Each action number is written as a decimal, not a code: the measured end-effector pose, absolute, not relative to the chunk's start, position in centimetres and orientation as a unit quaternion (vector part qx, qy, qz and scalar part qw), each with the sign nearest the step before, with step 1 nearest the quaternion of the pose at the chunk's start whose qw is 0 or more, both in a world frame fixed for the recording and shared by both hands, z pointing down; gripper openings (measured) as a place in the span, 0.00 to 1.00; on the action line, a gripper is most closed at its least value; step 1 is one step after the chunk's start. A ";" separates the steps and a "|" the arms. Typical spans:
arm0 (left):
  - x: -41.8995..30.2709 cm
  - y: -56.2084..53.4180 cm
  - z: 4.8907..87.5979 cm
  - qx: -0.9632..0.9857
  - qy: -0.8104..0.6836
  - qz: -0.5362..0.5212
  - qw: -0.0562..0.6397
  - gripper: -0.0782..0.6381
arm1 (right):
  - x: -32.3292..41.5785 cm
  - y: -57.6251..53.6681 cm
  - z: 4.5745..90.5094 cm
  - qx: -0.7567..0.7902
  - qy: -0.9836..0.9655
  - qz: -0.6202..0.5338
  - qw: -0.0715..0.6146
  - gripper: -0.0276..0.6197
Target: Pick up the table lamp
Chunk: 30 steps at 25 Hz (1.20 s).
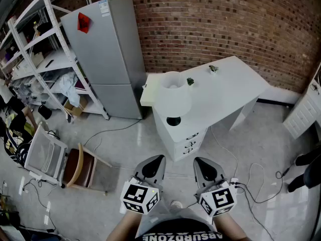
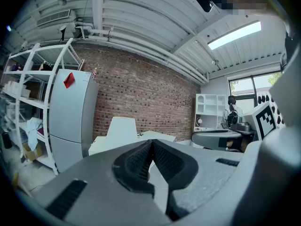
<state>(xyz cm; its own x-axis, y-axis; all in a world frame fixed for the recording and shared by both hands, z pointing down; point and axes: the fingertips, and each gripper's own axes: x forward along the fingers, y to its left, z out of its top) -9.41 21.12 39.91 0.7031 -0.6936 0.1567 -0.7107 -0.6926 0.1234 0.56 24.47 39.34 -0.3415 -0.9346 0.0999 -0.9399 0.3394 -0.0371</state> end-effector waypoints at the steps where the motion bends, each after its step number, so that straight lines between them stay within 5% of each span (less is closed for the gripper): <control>1: -9.4 21.0 39.9 0.918 -0.383 0.048 0.088 0.11 | 0.7 24.3 39.3 0.573 -0.818 0.043 0.029 0.04; 24: -8.6 12.2 40.8 0.907 -0.403 0.047 0.114 0.12 | 3.1 15.8 39.8 0.559 -0.826 0.070 0.017 0.05; 30: -8.4 9.1 41.5 0.901 -0.411 0.057 0.126 0.12 | 3.8 12.9 40.2 0.542 -0.835 0.088 0.018 0.19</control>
<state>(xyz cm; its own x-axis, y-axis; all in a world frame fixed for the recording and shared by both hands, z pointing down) -8.44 9.12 41.48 0.6561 -0.7258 0.2068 -0.7547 -0.6310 0.1796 3.80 12.87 40.18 -0.4117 -0.9026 0.1257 -0.9089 0.3967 -0.1285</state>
